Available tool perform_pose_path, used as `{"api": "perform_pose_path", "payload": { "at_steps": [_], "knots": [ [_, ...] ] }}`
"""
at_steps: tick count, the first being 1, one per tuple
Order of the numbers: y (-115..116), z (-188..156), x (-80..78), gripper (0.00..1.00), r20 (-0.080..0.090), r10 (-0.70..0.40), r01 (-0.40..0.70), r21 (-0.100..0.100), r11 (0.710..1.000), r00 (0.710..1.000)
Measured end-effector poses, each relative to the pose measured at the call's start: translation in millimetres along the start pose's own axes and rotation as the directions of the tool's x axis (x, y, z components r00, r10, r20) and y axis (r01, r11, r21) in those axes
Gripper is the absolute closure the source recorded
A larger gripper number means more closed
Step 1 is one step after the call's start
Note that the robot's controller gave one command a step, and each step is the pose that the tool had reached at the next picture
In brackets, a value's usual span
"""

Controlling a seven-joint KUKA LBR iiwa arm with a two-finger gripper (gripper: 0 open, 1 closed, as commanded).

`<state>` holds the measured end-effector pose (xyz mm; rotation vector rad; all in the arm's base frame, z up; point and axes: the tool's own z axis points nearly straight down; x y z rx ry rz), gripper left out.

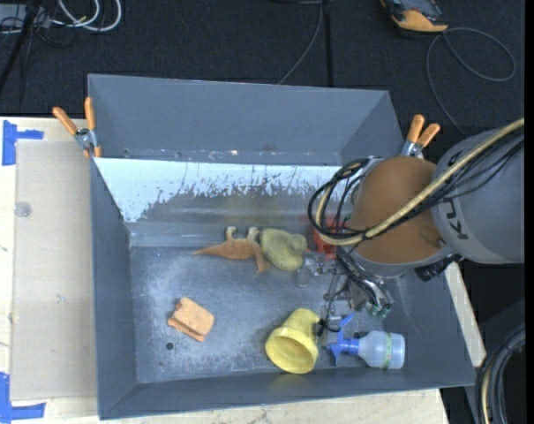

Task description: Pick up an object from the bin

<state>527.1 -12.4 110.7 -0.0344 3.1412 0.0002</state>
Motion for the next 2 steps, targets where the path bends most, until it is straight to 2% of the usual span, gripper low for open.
{"api": "perform_pose_path", "payload": {
  "at_steps": [1,2],
  "knots": [
    [-2.0,25.8,26.0,0.00,-0.005,-0.006,0.006,0.000,1.000,1.000],
    [-1.8,32.0,38.3,0.00,-0.005,-0.042,0.042,-0.001,0.999,0.999]
  ]
}}
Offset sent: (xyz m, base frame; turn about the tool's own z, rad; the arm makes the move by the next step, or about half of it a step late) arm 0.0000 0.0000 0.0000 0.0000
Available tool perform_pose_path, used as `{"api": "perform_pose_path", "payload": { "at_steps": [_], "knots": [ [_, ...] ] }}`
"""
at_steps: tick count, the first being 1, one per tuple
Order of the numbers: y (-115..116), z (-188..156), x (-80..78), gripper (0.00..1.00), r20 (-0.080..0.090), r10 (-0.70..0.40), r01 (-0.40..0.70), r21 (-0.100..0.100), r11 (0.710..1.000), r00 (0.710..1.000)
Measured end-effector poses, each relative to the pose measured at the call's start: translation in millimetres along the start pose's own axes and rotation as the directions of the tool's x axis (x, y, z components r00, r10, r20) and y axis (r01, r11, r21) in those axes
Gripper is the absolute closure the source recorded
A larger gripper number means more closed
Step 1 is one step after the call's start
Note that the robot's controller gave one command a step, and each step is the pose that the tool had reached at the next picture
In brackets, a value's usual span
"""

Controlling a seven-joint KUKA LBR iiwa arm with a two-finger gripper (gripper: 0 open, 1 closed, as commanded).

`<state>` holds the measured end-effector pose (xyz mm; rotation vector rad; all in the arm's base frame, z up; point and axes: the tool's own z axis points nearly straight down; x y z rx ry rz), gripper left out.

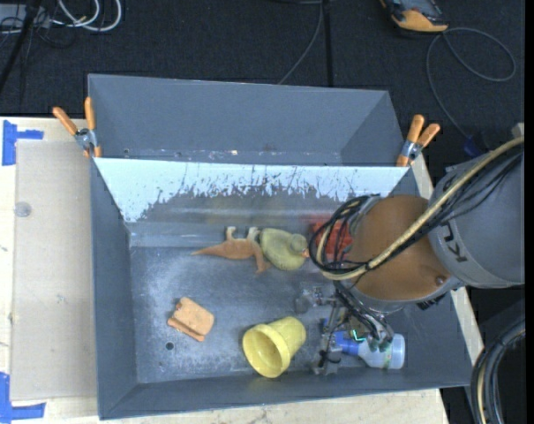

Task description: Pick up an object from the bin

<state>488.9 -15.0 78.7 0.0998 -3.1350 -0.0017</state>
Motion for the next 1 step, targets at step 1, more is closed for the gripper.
{"api": "perform_pose_path", "payload": {
  "at_steps": [1],
  "knots": [
    [10.9,1.2,-7.6,0.00,0.003,-0.055,0.055,0.003,0.998,0.998]
  ]
}}
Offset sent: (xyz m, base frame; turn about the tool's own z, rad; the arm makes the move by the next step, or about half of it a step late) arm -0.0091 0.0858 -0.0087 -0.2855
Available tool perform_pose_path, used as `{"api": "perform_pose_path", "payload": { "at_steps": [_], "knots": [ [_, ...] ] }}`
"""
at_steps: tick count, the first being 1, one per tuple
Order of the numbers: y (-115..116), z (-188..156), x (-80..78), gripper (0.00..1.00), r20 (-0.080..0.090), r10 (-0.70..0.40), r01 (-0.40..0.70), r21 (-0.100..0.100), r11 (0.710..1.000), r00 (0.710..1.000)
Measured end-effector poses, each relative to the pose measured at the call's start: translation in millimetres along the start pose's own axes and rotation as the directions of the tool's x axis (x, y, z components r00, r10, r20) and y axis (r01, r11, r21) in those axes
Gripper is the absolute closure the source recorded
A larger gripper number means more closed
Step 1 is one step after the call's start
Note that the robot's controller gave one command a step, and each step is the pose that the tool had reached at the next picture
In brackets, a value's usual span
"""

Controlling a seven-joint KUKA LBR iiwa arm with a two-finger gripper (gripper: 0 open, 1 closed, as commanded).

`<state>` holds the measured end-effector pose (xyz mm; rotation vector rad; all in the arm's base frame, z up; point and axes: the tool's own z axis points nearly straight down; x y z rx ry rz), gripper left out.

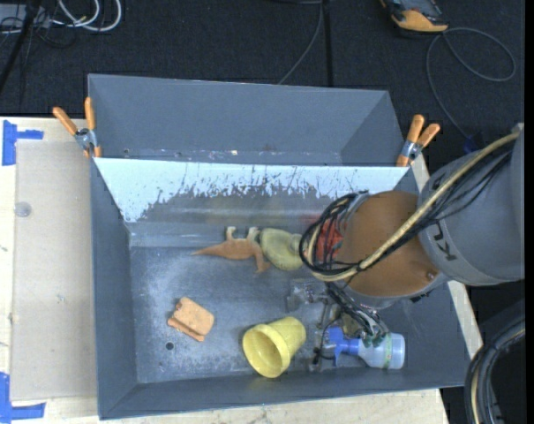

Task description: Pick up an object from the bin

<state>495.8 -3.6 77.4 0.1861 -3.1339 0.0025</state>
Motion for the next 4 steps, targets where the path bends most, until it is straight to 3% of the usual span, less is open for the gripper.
{"api": "perform_pose_path", "payload": {
  "at_steps": [1,2,3,4],
  "knots": [
    [51.4,4.3,0.0,0.00,0.002,-0.189,0.189,-0.002,0.982,0.982],
    [85.1,5.5,0.7,1.00,0.007,-0.105,0.105,0.002,0.994,0.994],
    [85.1,5.4,0.7,1.00,0.007,-0.105,0.105,0.002,0.994,0.994],
    [88.2,-86.1,8.8,1.00,0.005,-0.070,0.070,0.002,0.998,0.998]
  ]
}}
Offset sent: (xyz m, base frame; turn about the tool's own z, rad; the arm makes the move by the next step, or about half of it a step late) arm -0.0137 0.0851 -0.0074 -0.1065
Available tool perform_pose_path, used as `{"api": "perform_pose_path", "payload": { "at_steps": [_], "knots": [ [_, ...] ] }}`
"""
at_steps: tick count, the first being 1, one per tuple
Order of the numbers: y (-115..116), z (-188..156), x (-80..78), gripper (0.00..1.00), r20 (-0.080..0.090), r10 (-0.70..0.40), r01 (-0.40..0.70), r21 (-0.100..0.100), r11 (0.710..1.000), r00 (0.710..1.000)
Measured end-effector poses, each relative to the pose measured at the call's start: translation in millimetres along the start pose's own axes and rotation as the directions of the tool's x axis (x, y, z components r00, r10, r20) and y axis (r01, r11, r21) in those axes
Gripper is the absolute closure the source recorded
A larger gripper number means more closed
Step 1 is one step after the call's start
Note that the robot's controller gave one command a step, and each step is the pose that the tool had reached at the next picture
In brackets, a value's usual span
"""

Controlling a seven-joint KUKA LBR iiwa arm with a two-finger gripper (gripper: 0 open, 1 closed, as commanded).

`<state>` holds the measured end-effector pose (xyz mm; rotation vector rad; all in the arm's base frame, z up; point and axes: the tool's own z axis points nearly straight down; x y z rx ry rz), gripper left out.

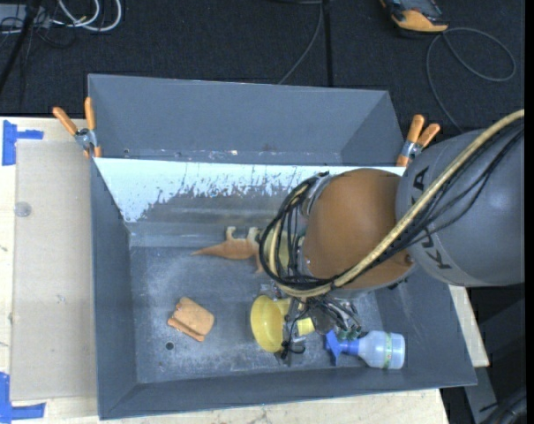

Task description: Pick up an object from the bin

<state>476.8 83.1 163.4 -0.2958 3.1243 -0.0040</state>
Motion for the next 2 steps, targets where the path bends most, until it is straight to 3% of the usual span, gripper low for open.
{"api": "perform_pose_path", "payload": {
  "at_steps": [1,2],
  "knots": [
    [0.0,0.0,0.0,1.00,0.000,0.000,0.000,0.000,1.000,1.000],
    [4.2,-49.1,-2.1,1.00,-0.007,-0.006,0.006,0.000,1.000,1.000]
  ]
}}
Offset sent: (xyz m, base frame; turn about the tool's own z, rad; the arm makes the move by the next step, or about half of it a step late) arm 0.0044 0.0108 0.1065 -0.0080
